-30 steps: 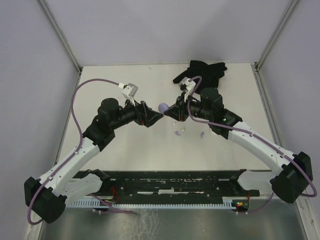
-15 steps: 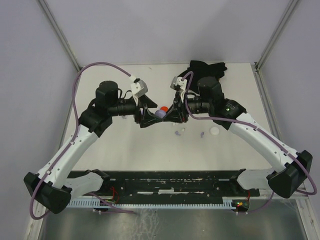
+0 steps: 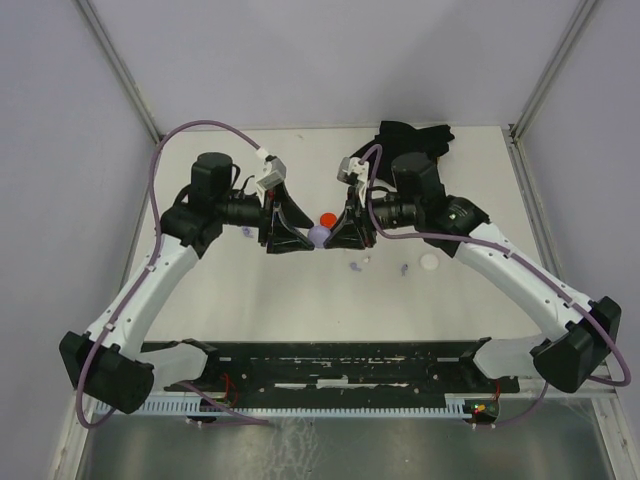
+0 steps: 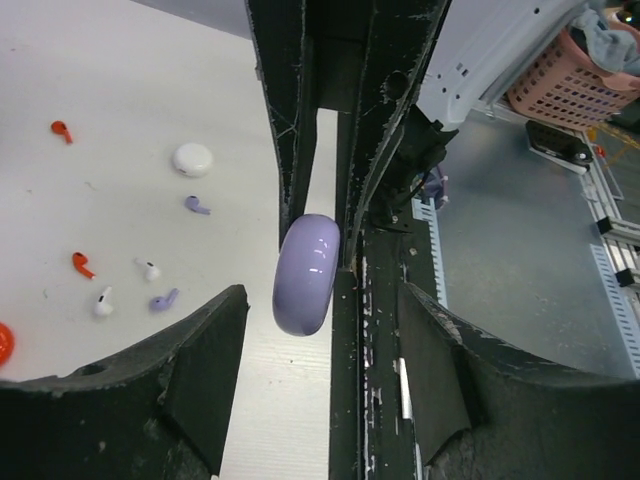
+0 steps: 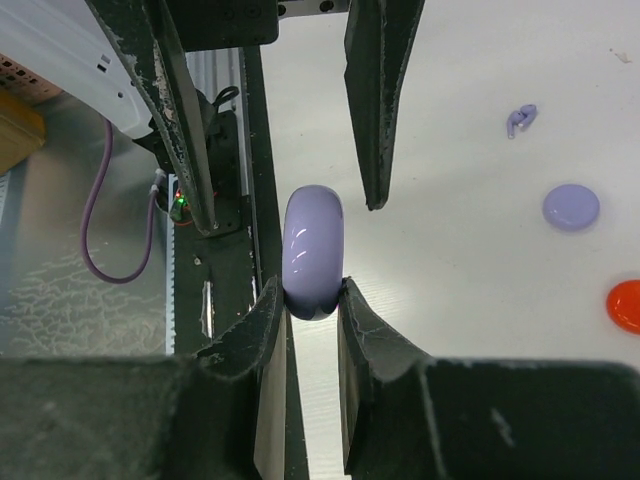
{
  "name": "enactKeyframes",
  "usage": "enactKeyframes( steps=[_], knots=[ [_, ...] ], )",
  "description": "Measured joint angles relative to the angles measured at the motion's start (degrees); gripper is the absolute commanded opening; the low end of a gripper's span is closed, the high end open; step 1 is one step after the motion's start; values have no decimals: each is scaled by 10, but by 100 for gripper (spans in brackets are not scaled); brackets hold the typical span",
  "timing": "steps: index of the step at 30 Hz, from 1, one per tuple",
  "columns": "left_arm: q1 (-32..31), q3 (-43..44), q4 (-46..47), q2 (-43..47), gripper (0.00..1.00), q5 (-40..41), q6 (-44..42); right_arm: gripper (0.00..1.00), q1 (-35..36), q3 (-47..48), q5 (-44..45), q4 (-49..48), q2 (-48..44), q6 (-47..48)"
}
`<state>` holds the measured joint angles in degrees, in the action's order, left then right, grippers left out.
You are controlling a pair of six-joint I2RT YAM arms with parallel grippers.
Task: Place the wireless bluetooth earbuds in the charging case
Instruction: Pick up the charging case at the center of the board.
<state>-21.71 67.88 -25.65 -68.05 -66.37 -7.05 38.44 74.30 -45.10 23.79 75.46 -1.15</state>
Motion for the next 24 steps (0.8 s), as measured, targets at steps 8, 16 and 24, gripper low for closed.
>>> enactKeyframes(
  steps=[8,16,24],
  knots=[
    [0,0,5,-24,56,-35,6,2,0,8,-18,-6,19,-5],
    [-3,0,10,-32,18,-36,12,8,0,18,-37,-8,34,-10],
    [-3,0,19,-30,3,-31,11,27,-4,18,-35,-9,32,0]
  ],
)
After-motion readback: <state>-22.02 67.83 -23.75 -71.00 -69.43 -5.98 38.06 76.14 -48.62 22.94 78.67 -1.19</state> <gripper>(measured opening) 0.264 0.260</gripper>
